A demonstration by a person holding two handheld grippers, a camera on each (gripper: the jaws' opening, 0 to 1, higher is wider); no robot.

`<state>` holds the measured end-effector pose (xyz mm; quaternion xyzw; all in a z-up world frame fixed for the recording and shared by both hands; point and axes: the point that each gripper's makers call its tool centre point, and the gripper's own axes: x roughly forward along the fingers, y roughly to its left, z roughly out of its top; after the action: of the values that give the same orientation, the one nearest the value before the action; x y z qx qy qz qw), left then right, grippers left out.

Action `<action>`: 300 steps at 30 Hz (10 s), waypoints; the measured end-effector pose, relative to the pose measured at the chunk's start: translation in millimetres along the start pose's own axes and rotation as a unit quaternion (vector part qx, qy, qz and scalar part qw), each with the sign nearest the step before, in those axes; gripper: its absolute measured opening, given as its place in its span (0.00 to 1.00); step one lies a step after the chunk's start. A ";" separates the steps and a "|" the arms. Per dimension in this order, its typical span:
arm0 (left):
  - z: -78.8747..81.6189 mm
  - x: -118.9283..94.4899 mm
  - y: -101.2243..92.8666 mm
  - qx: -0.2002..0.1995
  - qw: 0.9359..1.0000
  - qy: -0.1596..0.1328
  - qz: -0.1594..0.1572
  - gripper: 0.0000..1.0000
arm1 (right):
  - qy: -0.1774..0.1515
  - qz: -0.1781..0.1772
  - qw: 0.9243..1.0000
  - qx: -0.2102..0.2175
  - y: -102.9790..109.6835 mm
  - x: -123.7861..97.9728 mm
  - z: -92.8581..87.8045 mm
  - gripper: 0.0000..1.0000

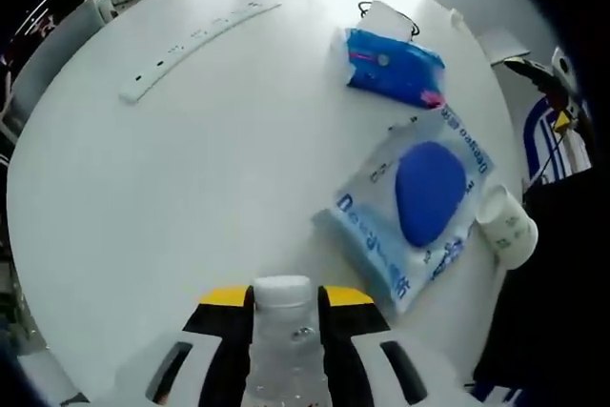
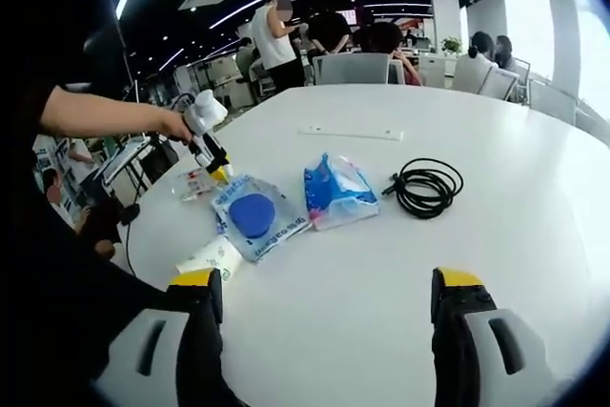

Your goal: Arrange the tabletop items into an orderly group along one side of the table until the central work area is clear of visible clutter.

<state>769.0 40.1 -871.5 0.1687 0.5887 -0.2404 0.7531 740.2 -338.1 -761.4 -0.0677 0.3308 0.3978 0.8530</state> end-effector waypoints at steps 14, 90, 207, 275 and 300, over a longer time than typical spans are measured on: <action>-1.6 5.6 2.4 0.027 0.999 0.017 0.017 0.24 | -0.006 -0.016 1.000 0.009 -8.2 -2.5 -0.5 0.81; -45.8 -128.6 1.3 -0.156 0.980 -0.058 0.111 0.20 | -0.002 0.046 0.997 -0.055 16.8 7.5 3.5 0.80; -136.0 -158.6 13.6 -0.135 0.915 -0.372 0.082 0.22 | -0.049 0.034 0.998 -0.028 7.8 11.4 28.1 0.99; 91.7 -137.1 47.8 -0.135 0.907 -0.378 0.131 0.22 | -0.062 -0.001 0.998 0.000 -14.6 2.9 24.5 0.98; 114.4 -116.6 53.9 -0.138 0.910 -0.366 0.139 0.23 | -0.055 0.003 0.998 -0.007 -11.7 7.6 24.9 0.98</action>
<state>869.1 42.3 -731.6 0.0434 0.2701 -0.0949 0.9571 764.9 -331.8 -748.6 -0.0506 0.2810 0.4062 0.8681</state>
